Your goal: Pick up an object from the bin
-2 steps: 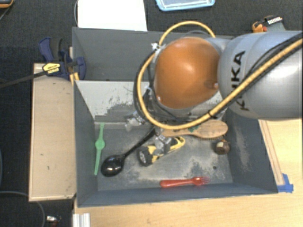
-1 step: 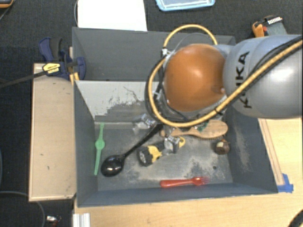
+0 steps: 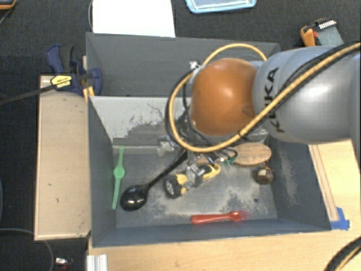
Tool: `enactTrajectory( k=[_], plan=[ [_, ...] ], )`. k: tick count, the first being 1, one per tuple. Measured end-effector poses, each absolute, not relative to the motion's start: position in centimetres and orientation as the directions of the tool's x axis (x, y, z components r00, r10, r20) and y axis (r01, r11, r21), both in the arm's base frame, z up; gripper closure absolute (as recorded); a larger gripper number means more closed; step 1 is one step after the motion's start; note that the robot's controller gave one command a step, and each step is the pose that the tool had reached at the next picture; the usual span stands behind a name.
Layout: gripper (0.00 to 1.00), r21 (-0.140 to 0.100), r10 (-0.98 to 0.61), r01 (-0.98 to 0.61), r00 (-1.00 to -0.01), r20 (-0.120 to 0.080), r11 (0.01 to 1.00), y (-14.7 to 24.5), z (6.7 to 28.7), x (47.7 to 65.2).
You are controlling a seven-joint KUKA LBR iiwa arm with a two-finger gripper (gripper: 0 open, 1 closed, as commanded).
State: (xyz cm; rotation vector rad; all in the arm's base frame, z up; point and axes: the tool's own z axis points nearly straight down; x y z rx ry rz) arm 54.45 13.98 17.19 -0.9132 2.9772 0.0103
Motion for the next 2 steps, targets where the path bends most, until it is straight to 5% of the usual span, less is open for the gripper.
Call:
enactTrajectory(
  k=[1, 2],
  plan=[
    [0.0, -0.005, -0.576, -0.576, -0.817, -0.032, 0.818, 10.9, 11.6, 57.0],
    [0.0, 0.0, -0.493, -0.493, -0.869, -0.035, 0.87, 12.0, 7.7, 56.2]
  ],
)
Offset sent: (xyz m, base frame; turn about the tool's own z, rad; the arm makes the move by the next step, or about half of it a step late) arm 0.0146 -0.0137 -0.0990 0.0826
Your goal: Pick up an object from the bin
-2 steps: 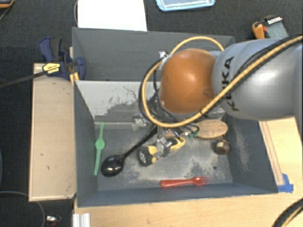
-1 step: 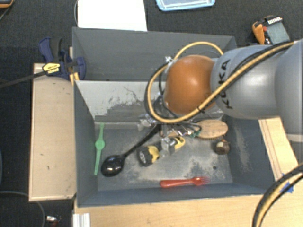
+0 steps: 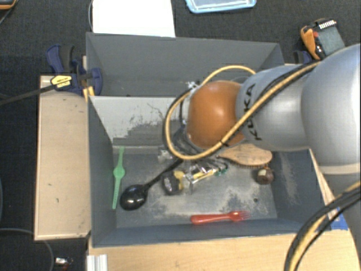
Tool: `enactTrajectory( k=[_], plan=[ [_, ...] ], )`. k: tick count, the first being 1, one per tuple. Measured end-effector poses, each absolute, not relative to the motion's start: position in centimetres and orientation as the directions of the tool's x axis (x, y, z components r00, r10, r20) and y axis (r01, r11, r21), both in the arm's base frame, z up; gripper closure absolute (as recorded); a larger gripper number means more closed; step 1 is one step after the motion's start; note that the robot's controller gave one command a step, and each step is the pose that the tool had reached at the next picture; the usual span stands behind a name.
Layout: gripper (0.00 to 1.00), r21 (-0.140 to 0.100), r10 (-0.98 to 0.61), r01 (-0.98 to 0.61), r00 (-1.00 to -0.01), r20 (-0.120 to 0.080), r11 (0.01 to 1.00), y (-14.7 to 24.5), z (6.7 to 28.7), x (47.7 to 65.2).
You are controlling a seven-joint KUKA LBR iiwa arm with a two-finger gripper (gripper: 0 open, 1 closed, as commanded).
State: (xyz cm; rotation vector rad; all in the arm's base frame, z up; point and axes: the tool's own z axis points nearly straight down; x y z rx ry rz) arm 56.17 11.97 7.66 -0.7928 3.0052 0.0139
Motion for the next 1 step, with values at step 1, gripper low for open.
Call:
enactTrajectory(
  k=[1],
  plan=[
    [1.0, -0.001, -0.487, -0.487, -0.873, -0.028, 0.873, 5.71, 7.02, 53.66]
  ],
)
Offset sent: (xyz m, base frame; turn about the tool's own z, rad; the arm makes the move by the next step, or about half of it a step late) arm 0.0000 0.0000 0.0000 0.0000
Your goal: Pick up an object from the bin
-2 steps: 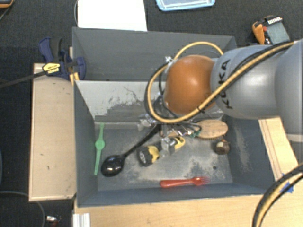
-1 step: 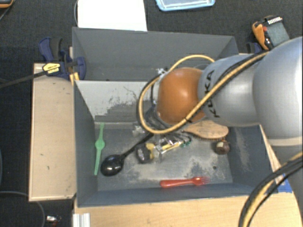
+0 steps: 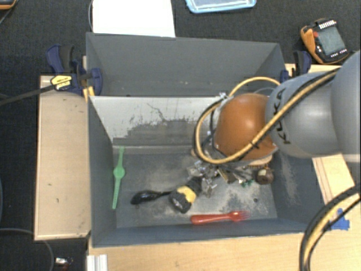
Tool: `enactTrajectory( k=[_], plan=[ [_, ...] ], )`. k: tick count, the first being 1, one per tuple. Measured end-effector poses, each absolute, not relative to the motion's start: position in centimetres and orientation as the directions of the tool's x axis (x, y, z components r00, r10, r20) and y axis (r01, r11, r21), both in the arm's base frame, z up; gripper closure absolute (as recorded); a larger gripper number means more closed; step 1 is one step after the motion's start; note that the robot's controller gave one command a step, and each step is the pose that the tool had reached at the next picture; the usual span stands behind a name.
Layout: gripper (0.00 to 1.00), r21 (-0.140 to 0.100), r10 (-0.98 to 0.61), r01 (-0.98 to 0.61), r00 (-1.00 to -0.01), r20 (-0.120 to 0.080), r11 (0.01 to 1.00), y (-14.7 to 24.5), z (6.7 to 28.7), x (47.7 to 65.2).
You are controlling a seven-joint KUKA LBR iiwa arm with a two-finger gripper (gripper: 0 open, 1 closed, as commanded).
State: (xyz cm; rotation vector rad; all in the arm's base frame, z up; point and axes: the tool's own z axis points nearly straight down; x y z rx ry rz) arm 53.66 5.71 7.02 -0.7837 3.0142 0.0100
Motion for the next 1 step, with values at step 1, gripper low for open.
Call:
enactTrajectory(
  k=[1],
  plan=[
    [1.0, 0.0, -0.488, -0.488, -0.872, -0.028, 0.873, 5.69, 7.02, 53.64]
  ],
)
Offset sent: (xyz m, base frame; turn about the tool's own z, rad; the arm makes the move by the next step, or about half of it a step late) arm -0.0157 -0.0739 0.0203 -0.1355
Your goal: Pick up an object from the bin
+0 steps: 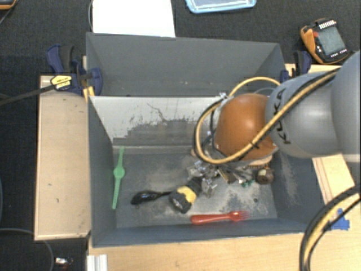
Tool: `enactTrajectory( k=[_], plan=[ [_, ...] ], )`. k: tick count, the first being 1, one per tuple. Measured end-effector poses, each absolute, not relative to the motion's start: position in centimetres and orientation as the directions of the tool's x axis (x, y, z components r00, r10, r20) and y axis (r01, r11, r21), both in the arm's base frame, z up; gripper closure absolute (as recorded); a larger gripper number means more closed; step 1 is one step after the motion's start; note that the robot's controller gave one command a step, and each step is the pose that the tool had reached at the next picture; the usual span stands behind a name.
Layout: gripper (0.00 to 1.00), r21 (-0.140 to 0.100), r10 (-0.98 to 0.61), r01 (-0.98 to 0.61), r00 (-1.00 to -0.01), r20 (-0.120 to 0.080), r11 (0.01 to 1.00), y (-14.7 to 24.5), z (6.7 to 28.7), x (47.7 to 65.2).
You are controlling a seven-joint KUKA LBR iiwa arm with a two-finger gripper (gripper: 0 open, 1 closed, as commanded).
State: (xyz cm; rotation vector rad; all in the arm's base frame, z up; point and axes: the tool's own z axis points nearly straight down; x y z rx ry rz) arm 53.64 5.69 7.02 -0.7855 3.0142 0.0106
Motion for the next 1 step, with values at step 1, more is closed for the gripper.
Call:
enactTrajectory(
  k=[1],
  plan=[
    [1.0, -0.001, -0.566, -0.567, -0.824, -0.025, 0.824, 0.88, 8.35, 52.56]
  ],
)
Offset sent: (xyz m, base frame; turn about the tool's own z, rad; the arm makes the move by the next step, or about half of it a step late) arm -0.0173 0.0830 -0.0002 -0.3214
